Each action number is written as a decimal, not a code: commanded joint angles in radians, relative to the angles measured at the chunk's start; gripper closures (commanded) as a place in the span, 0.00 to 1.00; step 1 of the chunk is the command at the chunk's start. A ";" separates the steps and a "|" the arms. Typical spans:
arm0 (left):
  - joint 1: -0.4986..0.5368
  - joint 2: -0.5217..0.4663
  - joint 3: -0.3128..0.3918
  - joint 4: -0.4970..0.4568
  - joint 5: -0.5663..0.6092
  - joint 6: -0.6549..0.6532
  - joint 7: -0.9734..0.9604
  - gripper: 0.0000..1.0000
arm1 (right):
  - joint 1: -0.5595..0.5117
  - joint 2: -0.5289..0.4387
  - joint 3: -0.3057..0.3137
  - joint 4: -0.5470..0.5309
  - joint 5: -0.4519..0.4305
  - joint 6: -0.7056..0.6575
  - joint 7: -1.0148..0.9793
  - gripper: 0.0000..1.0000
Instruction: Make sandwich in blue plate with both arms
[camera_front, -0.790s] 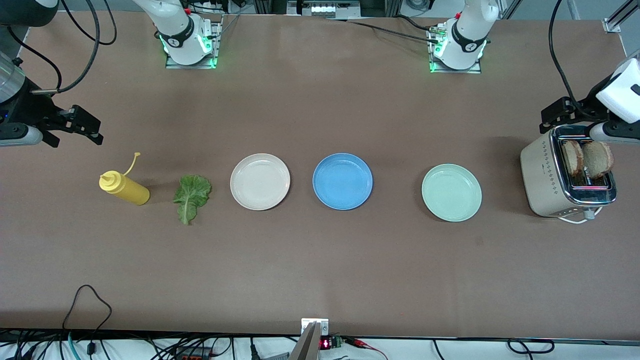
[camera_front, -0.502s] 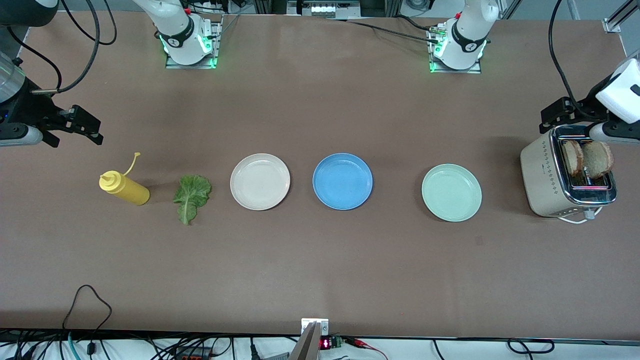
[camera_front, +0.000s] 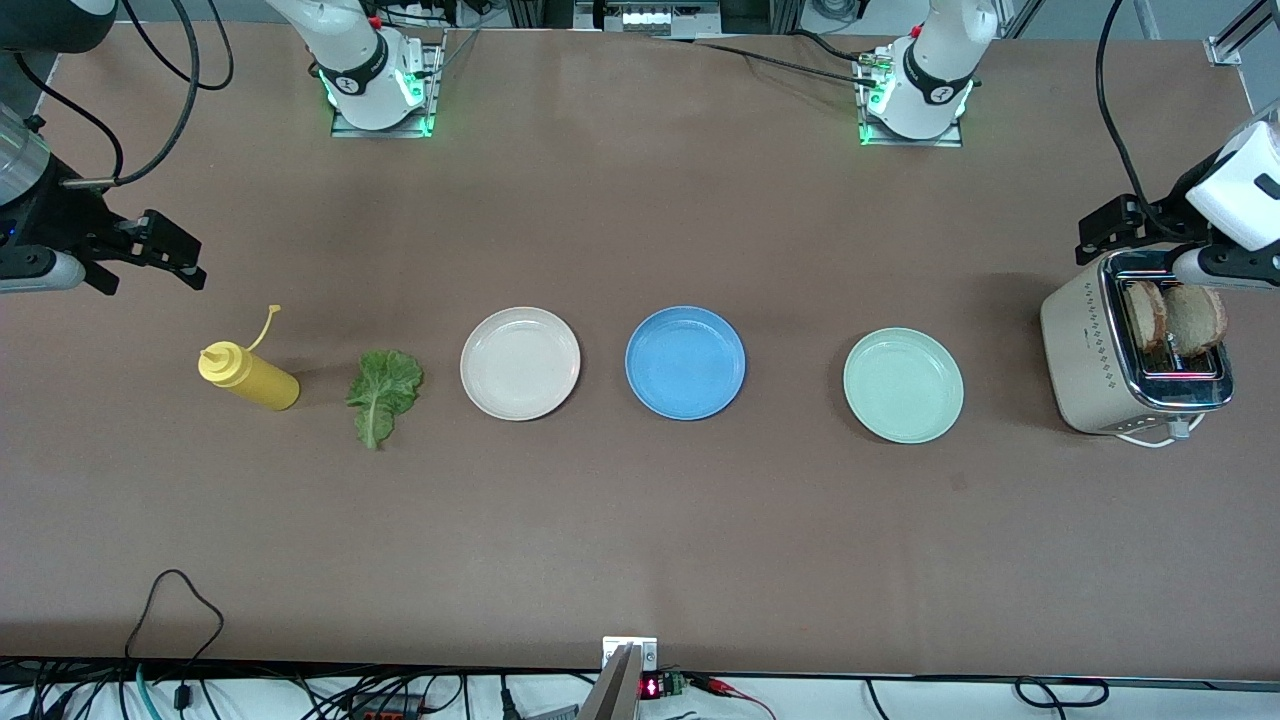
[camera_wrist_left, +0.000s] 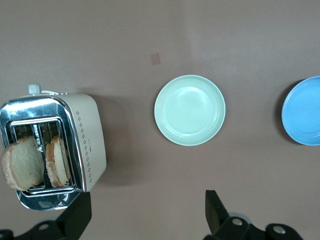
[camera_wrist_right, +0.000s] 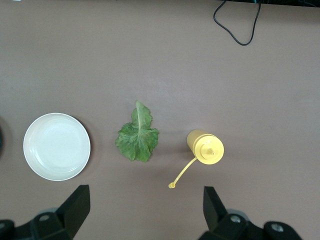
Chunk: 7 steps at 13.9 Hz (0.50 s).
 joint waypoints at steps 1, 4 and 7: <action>0.007 0.002 0.006 0.008 0.003 -0.027 -0.008 0.00 | -0.005 0.008 0.003 0.022 0.010 -0.005 0.004 0.00; 0.007 0.009 0.007 0.010 0.005 -0.025 -0.006 0.00 | -0.005 0.008 0.003 0.022 0.010 -0.005 0.004 0.00; 0.007 0.011 0.007 0.010 0.005 -0.028 -0.008 0.00 | -0.005 0.008 0.003 0.022 0.010 -0.007 0.004 0.00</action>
